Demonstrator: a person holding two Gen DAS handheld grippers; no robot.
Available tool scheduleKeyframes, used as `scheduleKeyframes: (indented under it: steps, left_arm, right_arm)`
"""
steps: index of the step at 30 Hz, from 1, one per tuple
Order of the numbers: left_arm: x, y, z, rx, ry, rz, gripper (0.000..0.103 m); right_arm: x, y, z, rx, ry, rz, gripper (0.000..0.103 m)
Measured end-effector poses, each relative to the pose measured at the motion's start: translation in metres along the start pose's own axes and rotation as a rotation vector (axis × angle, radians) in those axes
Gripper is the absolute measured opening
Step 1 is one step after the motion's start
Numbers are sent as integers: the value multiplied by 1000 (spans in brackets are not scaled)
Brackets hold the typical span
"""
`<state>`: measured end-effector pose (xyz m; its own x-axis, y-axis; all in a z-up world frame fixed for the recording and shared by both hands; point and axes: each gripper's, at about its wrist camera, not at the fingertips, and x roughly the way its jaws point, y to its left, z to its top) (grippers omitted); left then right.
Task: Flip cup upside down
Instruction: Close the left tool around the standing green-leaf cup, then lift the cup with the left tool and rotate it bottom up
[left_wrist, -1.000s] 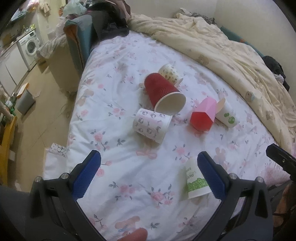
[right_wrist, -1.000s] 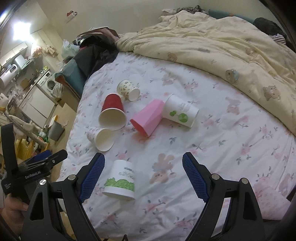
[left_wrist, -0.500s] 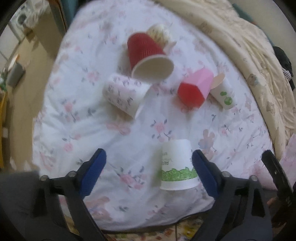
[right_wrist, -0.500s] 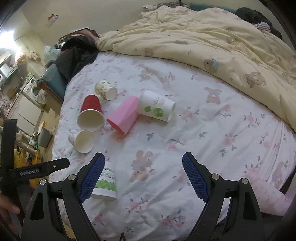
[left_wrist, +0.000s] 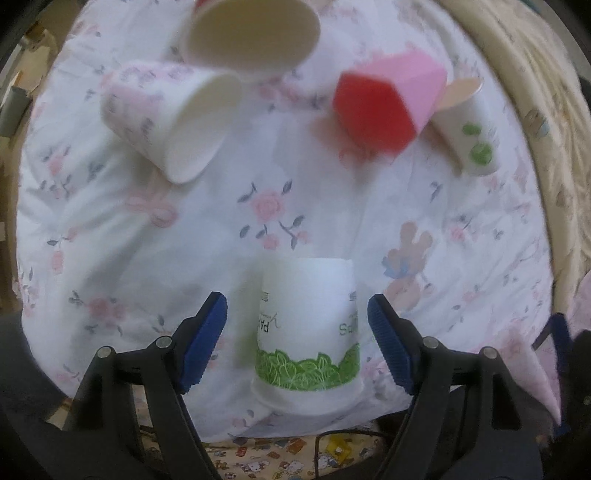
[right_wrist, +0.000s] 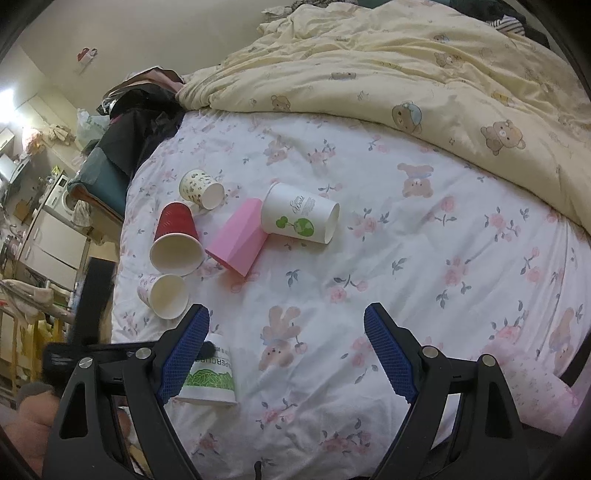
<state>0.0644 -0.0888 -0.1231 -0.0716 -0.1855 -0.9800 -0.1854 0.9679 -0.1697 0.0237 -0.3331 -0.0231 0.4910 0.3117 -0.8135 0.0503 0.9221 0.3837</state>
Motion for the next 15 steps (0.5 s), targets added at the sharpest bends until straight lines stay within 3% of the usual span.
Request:
scheduleKeyframes:
  steps: [3, 7, 15]
  left_arm:
    - [10, -2, 0, 8, 21, 8, 74]
    - [16, -1, -1, 1, 44, -8, 54]
    - [-18, 2, -5, 43, -53, -25, 50]
  right_arm:
    - [2, 0, 0, 5, 10, 9, 88]
    - [2, 2, 0, -5, 9, 5, 88]
    - [6, 7, -2, -25, 23, -2, 88]
